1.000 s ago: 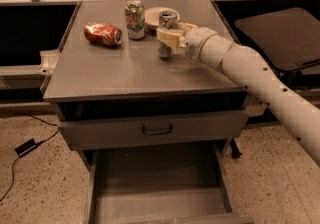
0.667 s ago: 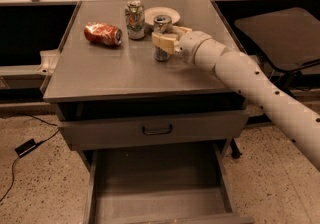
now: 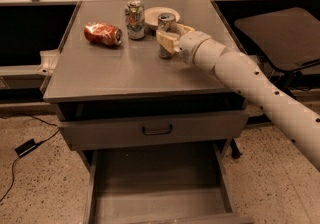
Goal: Pick redbull can from middle drawer and place on counter
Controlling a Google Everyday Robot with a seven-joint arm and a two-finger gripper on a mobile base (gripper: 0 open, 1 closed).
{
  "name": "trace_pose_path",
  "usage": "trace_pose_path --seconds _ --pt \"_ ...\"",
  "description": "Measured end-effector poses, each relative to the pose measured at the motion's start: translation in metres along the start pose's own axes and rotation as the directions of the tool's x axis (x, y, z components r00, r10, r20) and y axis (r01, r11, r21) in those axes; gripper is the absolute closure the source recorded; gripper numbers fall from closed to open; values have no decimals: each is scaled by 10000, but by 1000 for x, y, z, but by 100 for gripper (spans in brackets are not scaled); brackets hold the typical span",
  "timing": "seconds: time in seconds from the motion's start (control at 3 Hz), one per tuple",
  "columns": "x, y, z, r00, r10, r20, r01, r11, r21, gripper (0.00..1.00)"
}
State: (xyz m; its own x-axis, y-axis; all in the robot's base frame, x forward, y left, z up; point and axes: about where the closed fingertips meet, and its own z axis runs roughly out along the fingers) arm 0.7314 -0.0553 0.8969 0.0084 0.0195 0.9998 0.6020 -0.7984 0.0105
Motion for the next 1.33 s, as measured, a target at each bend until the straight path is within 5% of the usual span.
trace_pose_path --seconds 0.33,0.67,1.0,1.33 --pt "6 3 -5 9991 206 -366 -198 9996 207 3" --pt "8 52 -45 9930 535 -1052 -522 9985 154 0" --pt "45 78 -103 9810 -4 -1942 98 9988 474 0" --pt "47 58 -108 9803 -751 -1824 978 9881 1189 0"
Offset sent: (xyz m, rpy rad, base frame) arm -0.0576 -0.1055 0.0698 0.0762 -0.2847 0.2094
